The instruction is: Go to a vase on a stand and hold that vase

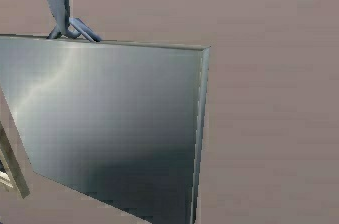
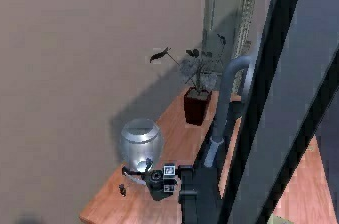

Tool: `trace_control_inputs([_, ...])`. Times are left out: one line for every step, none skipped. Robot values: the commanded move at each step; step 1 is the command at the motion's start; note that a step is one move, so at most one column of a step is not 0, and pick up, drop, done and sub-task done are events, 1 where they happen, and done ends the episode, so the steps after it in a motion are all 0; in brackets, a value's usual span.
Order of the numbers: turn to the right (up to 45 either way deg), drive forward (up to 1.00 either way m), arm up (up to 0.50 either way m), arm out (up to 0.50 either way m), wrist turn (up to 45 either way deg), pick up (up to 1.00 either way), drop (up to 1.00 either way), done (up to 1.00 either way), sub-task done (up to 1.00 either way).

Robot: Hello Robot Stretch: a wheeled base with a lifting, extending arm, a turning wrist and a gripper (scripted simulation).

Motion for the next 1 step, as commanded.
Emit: trace_control_inputs([0.0, 0.0, 0.1, 0.0, 0.0, 0.0, 0.0, 0.0, 0.0])
